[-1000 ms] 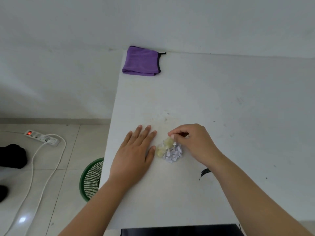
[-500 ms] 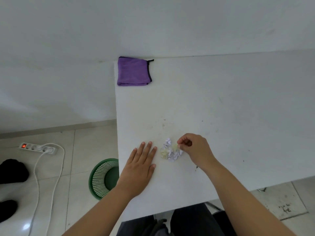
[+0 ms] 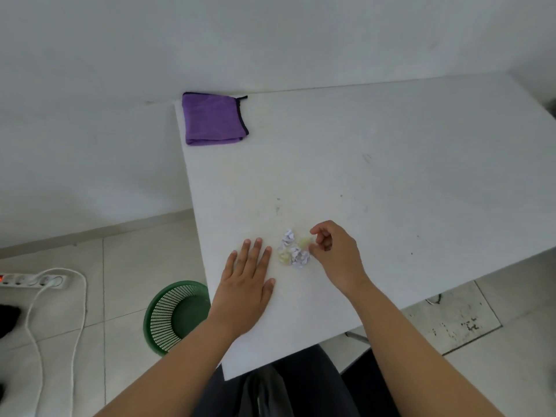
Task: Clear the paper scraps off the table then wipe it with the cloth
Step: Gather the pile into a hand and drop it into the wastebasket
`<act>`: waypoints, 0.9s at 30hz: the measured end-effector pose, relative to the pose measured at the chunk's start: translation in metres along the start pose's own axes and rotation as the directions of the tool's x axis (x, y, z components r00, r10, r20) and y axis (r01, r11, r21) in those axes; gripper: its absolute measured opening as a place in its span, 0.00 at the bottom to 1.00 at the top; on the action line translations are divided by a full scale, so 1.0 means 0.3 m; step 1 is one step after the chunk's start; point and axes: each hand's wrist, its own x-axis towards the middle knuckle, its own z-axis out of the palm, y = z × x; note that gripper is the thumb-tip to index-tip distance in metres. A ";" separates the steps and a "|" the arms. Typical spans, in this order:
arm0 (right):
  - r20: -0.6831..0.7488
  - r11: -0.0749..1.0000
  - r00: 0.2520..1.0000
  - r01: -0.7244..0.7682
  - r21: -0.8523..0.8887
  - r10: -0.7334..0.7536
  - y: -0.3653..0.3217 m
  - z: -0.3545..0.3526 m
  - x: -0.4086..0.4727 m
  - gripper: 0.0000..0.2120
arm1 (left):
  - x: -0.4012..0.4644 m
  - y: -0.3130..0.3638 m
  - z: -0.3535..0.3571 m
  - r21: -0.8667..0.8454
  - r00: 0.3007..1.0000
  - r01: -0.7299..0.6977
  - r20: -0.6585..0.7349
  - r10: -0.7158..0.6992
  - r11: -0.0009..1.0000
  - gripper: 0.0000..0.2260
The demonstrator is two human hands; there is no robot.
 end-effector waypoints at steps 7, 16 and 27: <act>-0.222 0.985 0.969 0.077 -0.153 -0.110 0.097 0.052 -0.127 0.10 | -0.017 0.016 -0.015 -0.015 0.998 0.029 -0.046 -0.030 0.999 0.26; -0.319 0.978 0.940 0.053 -0.201 -0.117 0.146 0.134 -0.165 0.11 | -0.018 0.021 -0.022 -0.012 0.998 0.047 -0.051 -0.047 0.999 0.25; -0.311 0.976 0.940 0.076 -0.205 -0.139 0.136 0.159 -0.142 0.15 | -0.018 0.029 -0.022 -0.068 0.995 0.060 -0.081 -0.066 0.996 0.26</act>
